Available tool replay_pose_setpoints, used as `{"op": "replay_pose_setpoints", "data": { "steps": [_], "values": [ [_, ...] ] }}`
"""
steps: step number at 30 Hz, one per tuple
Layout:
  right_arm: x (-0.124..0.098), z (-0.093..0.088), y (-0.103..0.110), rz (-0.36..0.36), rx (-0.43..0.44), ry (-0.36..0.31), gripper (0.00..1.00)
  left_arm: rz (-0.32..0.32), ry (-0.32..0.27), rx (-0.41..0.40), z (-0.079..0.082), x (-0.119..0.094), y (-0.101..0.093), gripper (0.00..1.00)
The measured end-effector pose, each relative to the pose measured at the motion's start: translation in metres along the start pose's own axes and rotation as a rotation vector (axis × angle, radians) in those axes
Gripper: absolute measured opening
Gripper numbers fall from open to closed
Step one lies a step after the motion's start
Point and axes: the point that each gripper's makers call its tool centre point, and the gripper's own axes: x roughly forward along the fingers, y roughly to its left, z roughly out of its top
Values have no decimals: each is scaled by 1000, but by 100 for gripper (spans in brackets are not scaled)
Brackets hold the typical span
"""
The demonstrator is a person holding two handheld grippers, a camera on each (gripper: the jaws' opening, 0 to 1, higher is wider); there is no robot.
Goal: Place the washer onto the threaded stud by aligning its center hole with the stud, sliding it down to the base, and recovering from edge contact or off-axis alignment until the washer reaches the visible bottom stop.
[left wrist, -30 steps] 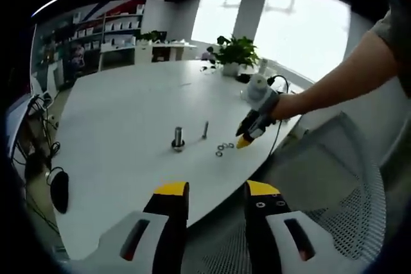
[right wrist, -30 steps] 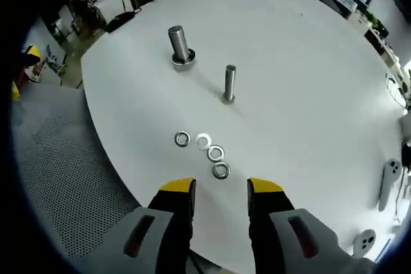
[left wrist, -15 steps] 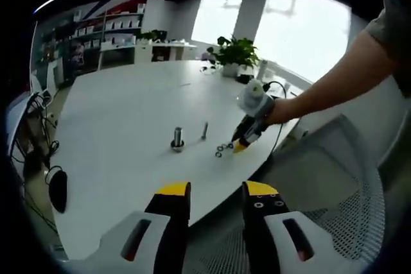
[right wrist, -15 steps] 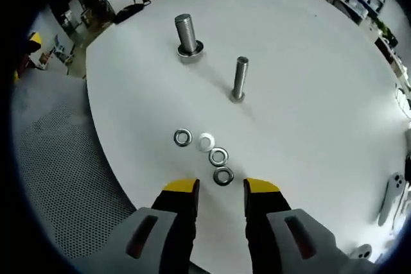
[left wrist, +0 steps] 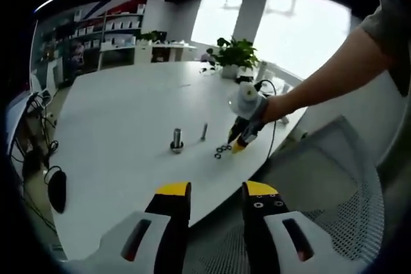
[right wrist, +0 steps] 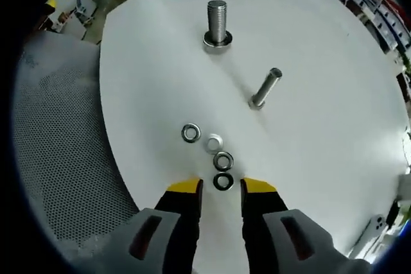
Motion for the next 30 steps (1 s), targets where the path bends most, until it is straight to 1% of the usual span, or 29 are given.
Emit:
{"op": "replay_pose_setpoints", "data": {
  "steps": [1, 2, 10, 13, 15, 19, 22, 24, 26, 28, 30],
  "values": [
    [0, 0, 0, -4, -20, 10, 17, 1, 0, 0, 0, 0, 0, 30],
    [1, 1, -1, -4, -72, 28, 15, 1, 0, -1, 0, 0, 0, 30],
    [1, 0, 0, 24, -127, 92, 15, 2, -1, -4, 0, 0, 1, 30],
    [2, -1, -1, 26, -158, 136, 15, 1, 4, -4, -1, 0, 0, 29],
    [2, 0, -1, 26, -148, 150, 15, 2, 5, -5, -1, 0, 1, 29],
    [1, -1, -3, 39, -126, 140, 14, -1, 2, -6, -1, 0, 0, 29],
    [1, -1, -2, 47, -144, 126, 14, -1, 0, -5, 0, 0, 1, 29],
    [2, -1, -2, 49, -139, 131, 14, -2, -2, -6, 0, 0, 0, 29],
    [2, 0, -1, 38, -140, 151, 14, -6, -4, -6, 1, 0, 0, 29],
    [3, 0, -1, 10, -135, 187, 14, -7, -1, -4, 0, 0, -1, 29],
    [4, 0, 0, -7, -130, 209, 14, -7, -1, -3, 0, 1, 0, 29]
  ]
}}
